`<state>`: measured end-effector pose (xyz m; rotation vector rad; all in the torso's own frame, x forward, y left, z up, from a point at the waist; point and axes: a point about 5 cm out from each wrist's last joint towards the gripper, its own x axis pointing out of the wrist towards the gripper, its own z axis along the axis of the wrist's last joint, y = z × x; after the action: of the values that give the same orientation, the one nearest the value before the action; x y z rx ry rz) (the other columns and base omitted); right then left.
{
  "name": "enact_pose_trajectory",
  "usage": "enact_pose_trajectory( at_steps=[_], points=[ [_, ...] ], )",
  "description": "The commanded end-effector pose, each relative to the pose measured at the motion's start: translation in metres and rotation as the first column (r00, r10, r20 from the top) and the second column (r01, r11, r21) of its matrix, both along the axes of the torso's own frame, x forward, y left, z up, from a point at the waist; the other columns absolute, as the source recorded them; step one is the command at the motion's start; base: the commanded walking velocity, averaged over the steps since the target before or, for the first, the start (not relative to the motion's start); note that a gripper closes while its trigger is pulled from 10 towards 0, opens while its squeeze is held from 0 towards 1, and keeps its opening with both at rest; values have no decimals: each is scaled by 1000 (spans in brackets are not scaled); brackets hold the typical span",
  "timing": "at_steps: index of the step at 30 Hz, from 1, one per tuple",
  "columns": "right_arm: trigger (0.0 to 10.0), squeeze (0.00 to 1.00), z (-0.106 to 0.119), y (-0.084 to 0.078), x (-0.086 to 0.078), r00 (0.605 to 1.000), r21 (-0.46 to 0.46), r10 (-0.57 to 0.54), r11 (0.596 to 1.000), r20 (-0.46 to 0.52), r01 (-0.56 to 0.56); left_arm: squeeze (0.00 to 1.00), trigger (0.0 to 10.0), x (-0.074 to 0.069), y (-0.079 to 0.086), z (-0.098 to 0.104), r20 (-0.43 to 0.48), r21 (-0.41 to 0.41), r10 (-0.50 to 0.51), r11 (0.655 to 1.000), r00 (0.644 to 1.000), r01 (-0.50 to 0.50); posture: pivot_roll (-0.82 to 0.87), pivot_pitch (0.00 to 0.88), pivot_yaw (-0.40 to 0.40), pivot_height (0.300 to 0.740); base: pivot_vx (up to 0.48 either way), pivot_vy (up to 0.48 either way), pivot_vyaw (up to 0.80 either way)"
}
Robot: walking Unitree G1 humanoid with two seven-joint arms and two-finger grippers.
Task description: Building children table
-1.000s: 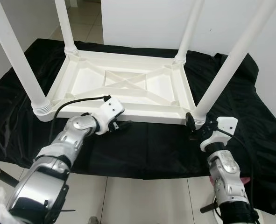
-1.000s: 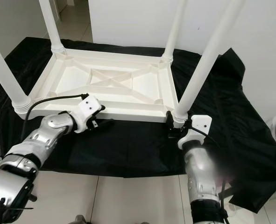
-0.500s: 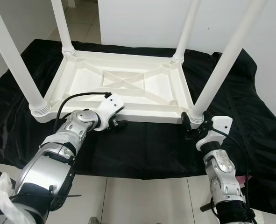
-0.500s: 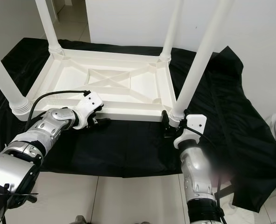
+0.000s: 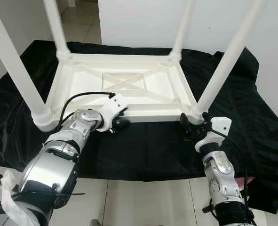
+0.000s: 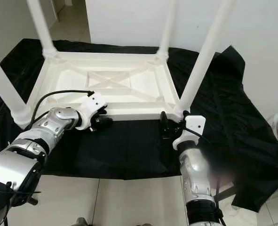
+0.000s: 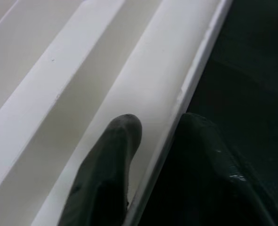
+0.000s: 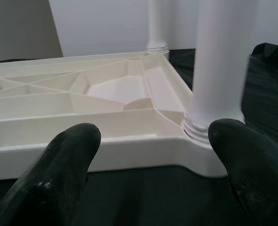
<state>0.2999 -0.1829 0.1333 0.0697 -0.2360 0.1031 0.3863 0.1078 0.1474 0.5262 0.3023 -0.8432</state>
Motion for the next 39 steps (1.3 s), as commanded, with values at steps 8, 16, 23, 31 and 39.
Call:
enact_pose_trajectory(
  at_steps=[8,16,23,31,39],
  points=[
    [10000,0,-2,-4,0,1000,-8,-12,1000,-5,12,0,0,-4,-3,-19,8,-3,133,991,991,-133,-23,75,-17,740,0,0,0],
    [10000,0,-2,-4,0,1000,-9,-16,1000,-8,16,0,10000,-18,-47,-20,40,-90,-18,996,999,21,-18,80,-18,740,0,0,0],
    [10000,0,-3,-3,1,1000,-8,-14,1000,-8,14,0,10000,-25,-65,-14,76,-177,-59,982,995,72,-18,77,-13,740,0,0,0],
    [10000,0,-4,-1,1,1000,-5,-13,1000,-8,13,1000,10000,-27,-66,-7,78,-270,-40,961,996,60,-17,73,-12,740,0,0,0],
    [10000,0,-5,0,1,1000,-8,-7,1000,-12,7,0,10000,-34,-47,9,194,-376,0,924,981,74,-8,76,-18,740,0,0,0]
  ],
)
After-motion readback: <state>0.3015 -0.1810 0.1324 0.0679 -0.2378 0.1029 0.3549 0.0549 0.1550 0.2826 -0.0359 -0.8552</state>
